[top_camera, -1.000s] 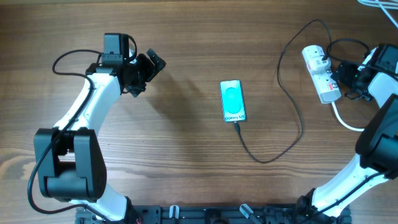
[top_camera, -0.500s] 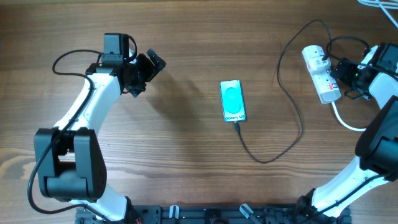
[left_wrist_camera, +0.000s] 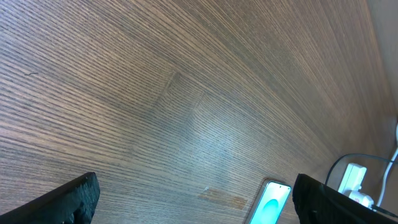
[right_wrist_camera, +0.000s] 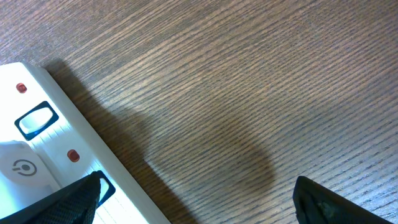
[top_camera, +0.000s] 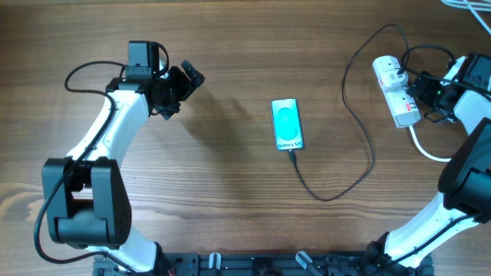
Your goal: Plug charger to phone and switch on socket
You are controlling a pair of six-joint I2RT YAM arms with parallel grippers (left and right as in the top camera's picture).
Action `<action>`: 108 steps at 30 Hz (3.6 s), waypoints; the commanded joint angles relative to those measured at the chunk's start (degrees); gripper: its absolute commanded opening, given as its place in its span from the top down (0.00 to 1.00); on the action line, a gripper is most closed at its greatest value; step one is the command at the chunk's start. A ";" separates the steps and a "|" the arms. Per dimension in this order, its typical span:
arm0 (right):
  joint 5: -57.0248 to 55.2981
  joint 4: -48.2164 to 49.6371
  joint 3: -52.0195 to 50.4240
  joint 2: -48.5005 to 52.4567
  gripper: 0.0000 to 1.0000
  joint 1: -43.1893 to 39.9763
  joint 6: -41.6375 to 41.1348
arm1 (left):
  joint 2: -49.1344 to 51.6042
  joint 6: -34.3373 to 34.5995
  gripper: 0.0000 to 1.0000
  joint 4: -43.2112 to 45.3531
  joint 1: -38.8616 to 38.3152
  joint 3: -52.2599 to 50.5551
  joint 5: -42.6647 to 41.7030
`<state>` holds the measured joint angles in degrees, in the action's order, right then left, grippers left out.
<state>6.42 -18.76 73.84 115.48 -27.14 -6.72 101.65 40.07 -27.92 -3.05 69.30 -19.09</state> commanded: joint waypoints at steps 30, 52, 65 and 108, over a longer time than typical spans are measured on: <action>-1.95 -2.32 -1.97 -0.57 0.00 3.45 2.25 | -1.14 -1.07 0.00 0.00 0.17 -0.11 0.76; -13.53 -5.14 -1.97 -0.57 0.00 3.45 -2.71 | -1.14 -1.07 0.00 0.00 0.17 -0.11 0.76; -6.25 1.60 -1.97 -0.57 0.00 3.45 -2.19 | -1.14 -1.07 0.00 0.00 0.17 -0.11 0.76; -6.75 4.55 -2.32 0.33 0.00 2.80 -0.76 | -1.14 -1.07 0.00 0.00 0.17 -0.11 0.76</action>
<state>-0.25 -14.26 72.12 113.93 -24.10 -8.25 101.67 40.07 -27.92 -3.05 69.30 -19.11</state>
